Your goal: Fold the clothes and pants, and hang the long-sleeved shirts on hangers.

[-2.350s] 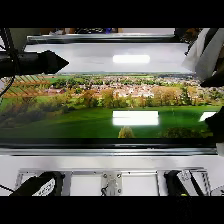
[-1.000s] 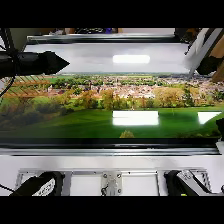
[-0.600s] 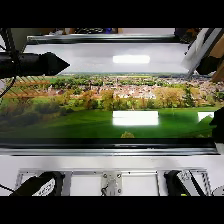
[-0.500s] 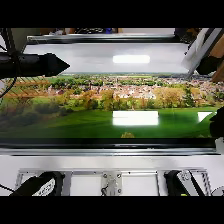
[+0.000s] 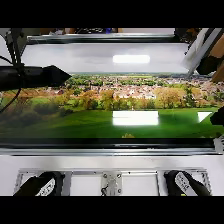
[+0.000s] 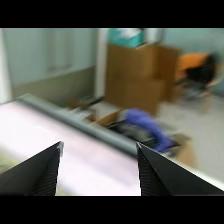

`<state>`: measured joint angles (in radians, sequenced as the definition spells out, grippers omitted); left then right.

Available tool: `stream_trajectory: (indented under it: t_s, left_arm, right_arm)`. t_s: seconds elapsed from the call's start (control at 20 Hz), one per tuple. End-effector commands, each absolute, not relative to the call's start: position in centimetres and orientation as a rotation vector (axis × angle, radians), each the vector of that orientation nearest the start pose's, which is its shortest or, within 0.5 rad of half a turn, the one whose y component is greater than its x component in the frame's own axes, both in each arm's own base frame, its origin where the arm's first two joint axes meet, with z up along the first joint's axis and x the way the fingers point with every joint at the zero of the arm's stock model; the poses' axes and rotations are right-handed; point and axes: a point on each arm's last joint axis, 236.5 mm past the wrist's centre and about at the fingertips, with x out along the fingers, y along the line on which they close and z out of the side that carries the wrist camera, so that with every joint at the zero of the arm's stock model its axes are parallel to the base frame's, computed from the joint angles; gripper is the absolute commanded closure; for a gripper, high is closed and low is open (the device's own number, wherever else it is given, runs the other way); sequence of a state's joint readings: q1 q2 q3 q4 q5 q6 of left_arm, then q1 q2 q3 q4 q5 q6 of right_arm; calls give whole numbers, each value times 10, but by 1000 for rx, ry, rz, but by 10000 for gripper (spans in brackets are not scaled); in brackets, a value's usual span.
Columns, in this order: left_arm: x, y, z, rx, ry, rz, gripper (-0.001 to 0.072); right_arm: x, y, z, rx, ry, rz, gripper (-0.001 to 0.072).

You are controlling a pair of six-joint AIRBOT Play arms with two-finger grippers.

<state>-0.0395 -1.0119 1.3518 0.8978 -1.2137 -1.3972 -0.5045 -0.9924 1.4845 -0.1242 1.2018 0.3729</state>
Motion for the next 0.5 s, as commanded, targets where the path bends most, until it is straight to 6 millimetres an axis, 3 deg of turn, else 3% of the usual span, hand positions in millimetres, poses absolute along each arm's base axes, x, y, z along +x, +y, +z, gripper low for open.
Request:
stream_trajectory:
  t_s: [0.0, 0.15, 0.25, 0.45]
  left_arm:
    - [350, -148, 203, -334, 795, -564, 692]
    - [340, -152, 185, -295, 819, -588, 692]
    - [335, -161, 179, -258, 833, -626, 692]
    - [326, -193, 165, -207, 881, -718, 692]
  right_arm:
    - [349, 160, 334, -152, 151, 969, 201]
    - [325, 241, 264, -90, 323, 1141, 201]
    - [314, 278, 226, -53, 382, 1185, 201]
    - [297, 316, 178, -33, 474, 1234, 201]
